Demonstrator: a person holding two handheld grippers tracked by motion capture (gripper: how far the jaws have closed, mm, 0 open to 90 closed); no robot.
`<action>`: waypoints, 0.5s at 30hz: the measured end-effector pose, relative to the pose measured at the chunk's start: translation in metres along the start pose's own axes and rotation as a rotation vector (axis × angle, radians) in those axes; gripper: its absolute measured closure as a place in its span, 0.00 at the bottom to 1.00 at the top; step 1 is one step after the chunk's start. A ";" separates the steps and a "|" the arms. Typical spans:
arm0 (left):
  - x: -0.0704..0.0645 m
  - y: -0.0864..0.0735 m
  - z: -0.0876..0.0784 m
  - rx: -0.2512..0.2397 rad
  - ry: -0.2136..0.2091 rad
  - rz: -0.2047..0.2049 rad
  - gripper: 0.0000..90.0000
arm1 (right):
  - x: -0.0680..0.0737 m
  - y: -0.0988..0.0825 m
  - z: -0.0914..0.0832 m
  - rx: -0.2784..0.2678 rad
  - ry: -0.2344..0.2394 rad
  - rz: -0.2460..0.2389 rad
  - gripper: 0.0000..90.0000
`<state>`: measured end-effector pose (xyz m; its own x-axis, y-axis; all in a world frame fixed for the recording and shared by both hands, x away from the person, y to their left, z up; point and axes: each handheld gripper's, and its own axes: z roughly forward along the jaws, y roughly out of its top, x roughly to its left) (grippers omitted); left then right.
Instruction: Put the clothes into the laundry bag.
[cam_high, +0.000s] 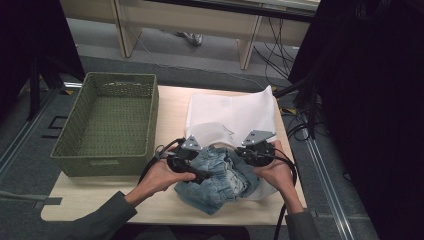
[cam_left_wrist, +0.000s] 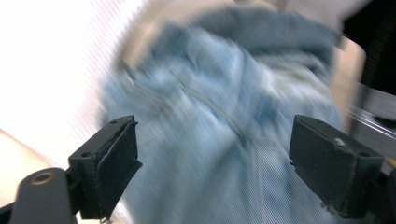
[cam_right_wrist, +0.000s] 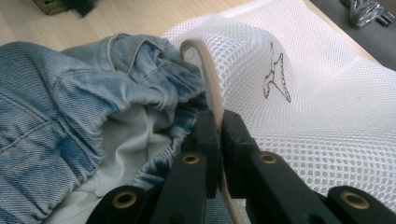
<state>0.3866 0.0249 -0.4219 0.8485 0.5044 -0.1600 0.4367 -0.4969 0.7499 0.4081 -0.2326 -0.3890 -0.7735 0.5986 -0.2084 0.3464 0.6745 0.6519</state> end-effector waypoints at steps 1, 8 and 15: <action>-0.004 -0.008 -0.002 -0.016 -0.040 -0.002 0.16 | 0.000 0.000 0.000 0.000 -0.004 -0.004 0.97; -0.035 -0.015 0.038 0.123 -0.040 0.281 0.16 | 0.000 0.000 0.002 -0.008 -0.010 0.004 0.97; -0.035 0.001 0.060 0.130 0.099 0.246 0.77 | 0.006 0.006 -0.001 -0.028 0.003 -0.024 0.97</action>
<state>0.3754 -0.0356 -0.4545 0.9031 0.4211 0.0843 0.2618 -0.6954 0.6692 0.4053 -0.2252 -0.3861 -0.7831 0.5809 -0.2219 0.3128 0.6764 0.6668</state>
